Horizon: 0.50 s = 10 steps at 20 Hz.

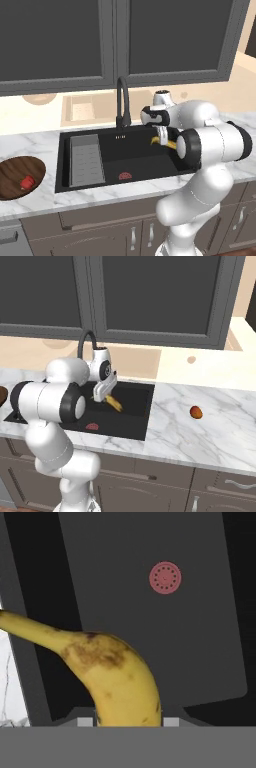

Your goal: There is a mixed pile of frozen fruits and vegetables on the counter. Locate all the frozen vegetables and place the items in a bowl on the counter. Take all the frozen fruits and defrost them in a running sink.

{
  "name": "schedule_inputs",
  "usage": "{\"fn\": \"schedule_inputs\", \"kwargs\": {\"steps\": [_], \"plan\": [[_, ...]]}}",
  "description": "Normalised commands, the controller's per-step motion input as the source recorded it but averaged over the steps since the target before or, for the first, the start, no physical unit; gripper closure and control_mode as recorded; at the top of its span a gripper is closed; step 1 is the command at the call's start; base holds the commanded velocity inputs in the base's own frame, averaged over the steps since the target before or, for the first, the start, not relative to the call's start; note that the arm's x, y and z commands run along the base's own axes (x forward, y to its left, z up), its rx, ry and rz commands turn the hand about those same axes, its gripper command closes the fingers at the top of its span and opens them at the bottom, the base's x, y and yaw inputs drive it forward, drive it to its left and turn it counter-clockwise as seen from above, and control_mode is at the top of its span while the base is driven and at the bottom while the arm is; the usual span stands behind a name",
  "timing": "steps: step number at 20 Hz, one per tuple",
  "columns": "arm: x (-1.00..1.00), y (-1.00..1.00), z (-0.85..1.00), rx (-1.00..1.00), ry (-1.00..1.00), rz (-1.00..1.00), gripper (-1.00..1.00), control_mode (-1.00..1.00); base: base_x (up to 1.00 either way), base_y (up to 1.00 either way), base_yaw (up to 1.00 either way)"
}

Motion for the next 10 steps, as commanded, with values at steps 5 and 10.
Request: {"fn": "schedule_inputs", "kwargs": {"steps": [5, 10], "plan": [[0.02, 0.1, -0.02, 0.0, -0.01, 0.0, 1.0, -1.0, 0.0, 0.0, 0.0], [0.05, -0.09, -0.21, 0.0, -0.05, 0.0, 1.0, -1.0, 0.0, 0.0, 0.0]]}}
